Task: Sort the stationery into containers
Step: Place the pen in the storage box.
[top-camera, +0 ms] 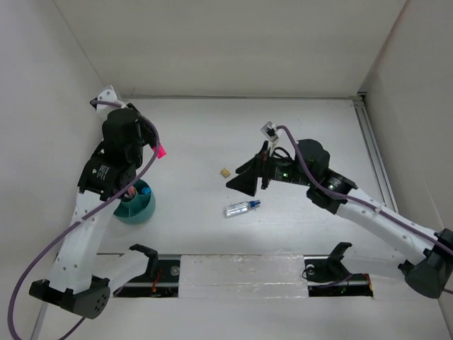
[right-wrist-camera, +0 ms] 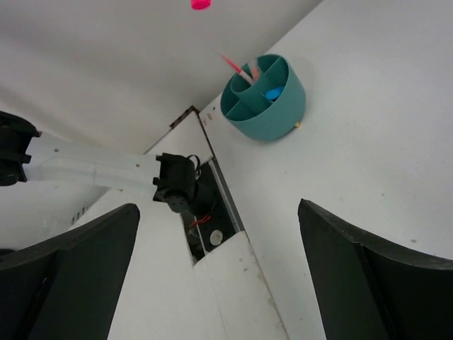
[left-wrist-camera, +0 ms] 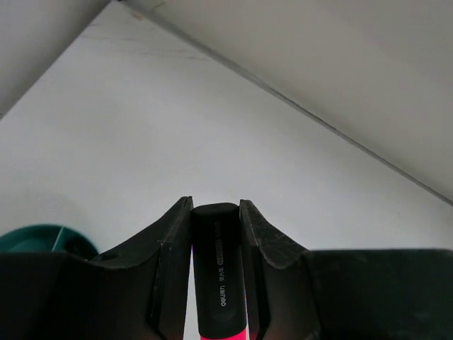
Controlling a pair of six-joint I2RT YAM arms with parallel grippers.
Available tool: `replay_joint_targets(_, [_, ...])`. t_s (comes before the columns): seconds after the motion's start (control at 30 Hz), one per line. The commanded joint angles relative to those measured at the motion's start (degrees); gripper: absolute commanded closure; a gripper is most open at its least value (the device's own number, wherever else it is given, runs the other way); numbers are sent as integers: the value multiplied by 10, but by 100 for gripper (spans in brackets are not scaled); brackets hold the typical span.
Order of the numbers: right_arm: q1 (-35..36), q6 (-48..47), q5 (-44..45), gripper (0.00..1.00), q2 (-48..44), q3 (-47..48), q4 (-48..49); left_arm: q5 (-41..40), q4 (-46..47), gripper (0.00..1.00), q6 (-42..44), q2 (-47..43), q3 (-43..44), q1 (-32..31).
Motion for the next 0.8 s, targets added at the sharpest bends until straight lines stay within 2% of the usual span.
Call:
replay_joint_targets(0.0, [3, 9, -43, 0, 46, 41, 67, 116, 78, 100, 78, -13, -42, 1])
replay_joint_targets(0.17, [27, 37, -34, 3, 134, 119, 93, 178, 136, 100, 105, -45, -109, 1])
replay_joint_targets(0.23, [43, 37, 0, 3, 169, 141, 99, 183, 143, 100, 111, -51, -115, 1])
replay_joint_targets(0.3, [54, 43, 18, 7, 200, 155, 134, 189, 138, 100, 116, -51, -115, 1])
replay_joint_targets(0.47, [60, 64, 12, 12, 285, 187, 201, 186, 103, 100, 103, -51, -88, 1])
replay_joint_targets(0.5, [60, 72, 5, 18, 296, 193, 214, 179, 97, 100, 103, -51, -81, 1])
replay_joint_targets(0.57, [67, 83, 5, 20, 320, 199, 244, 172, 91, 100, 103, -51, -80, 1])
replay_joint_targets(0.67, [79, 88, 24, 27, 344, 217, 256, 166, 82, 100, 103, -56, -74, 1])
replay_joint_targets(0.7, [79, 88, 32, 39, 352, 230, 256, 166, 82, 100, 103, -56, -74, 1])
replay_joint_targets(0.77, [84, 95, 33, 50, 375, 242, 262, 171, 82, 100, 98, -62, -74, 1])
